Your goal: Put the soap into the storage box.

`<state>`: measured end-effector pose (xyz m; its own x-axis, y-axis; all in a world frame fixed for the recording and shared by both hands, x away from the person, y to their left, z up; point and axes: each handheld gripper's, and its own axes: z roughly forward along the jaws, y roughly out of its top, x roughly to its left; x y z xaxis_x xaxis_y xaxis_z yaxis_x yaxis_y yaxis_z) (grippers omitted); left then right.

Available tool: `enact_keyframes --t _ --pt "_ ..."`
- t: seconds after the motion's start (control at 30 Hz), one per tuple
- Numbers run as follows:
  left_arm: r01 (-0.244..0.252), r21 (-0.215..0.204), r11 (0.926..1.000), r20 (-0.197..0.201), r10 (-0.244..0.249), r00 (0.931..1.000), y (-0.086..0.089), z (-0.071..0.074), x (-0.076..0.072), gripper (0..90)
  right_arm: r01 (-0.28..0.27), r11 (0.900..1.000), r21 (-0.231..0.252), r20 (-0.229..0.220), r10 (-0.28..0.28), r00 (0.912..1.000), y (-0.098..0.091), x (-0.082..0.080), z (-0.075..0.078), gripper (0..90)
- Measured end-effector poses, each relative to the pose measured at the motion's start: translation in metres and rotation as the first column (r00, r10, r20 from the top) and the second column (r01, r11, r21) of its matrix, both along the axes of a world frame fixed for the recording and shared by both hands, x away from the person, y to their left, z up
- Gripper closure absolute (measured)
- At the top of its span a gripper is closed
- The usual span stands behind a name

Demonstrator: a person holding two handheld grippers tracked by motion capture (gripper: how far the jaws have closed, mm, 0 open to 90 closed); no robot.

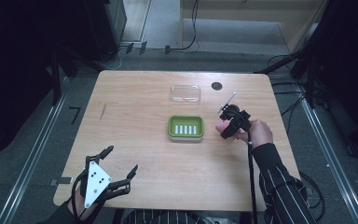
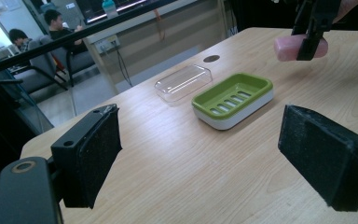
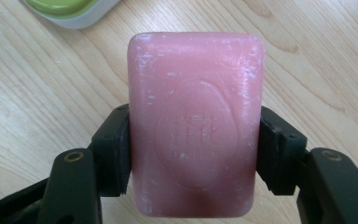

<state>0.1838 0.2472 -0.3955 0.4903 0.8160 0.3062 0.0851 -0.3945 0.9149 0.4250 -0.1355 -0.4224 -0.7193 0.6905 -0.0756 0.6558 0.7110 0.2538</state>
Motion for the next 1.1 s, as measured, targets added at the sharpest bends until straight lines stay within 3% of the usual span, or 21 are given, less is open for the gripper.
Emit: enact_keyframes --t 0.47,1.1 --pt "0.002 0.002 1.0 -0.002 -0.002 1.0 0.0 0.0 0.0 13.3 -0.067 0.9977 -0.007 0.005 0.068 0.9977 0.021 0.003 0.003 38.8" --pt "-0.001 0.001 1.0 -0.002 0.001 1.0 0.001 0.0 0.0 13.2 -0.151 0.9881 -0.027 0.024 0.152 0.9881 0.04 0.011 0.012 38.8"
